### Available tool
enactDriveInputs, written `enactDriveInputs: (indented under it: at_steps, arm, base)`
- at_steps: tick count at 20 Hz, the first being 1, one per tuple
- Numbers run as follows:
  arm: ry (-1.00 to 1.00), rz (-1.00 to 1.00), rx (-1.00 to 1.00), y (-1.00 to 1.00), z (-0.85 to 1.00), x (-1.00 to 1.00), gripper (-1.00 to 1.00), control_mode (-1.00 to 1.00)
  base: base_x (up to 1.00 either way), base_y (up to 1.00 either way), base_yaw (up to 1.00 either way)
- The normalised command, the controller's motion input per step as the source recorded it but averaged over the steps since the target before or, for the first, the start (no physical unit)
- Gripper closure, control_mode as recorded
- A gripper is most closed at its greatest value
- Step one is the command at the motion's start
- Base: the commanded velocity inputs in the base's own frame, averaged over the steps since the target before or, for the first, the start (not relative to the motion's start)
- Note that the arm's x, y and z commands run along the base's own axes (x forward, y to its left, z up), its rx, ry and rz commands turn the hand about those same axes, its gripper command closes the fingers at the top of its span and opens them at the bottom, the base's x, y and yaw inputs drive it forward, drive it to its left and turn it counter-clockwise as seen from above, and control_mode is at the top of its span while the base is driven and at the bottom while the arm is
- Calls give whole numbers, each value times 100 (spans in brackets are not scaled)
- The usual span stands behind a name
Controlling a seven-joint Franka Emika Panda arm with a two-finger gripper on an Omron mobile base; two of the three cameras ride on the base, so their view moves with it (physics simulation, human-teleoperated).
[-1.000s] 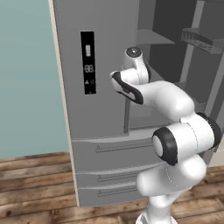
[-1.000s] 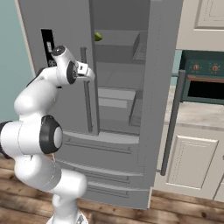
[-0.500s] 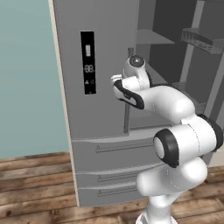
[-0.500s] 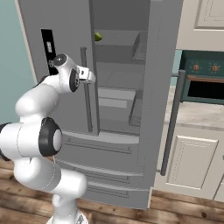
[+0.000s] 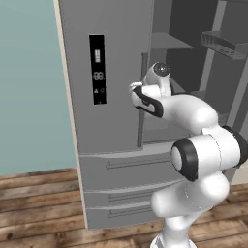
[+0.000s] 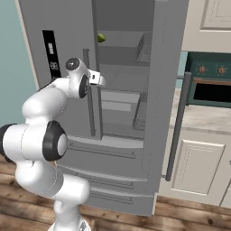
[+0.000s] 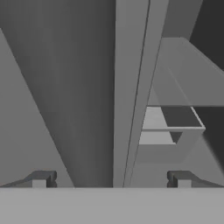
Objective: There is a bowl on the dining counter. Grab a lemon wedge from the fridge and place it in the bowl. Then get the liquor bottle and glass cup from the cabinet and place them next to the bowl.
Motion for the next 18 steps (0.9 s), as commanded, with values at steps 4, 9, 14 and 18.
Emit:
enactDriveInputs:
  at_steps: [4,9,14,18]
  arm:
    - [0,0,2,-13,-1,26,-100,-100]
    - [-1,0,1,0,-4,32,-100,-100]
    - [-6,0,0,2,-1,16,-100,-100]
    - [-5,0,0,4,-1,2,-100,-100]
  base:
    - [0,0,0]
    - [0,0,0]
    - [0,0,0]
    - [0,0,0]
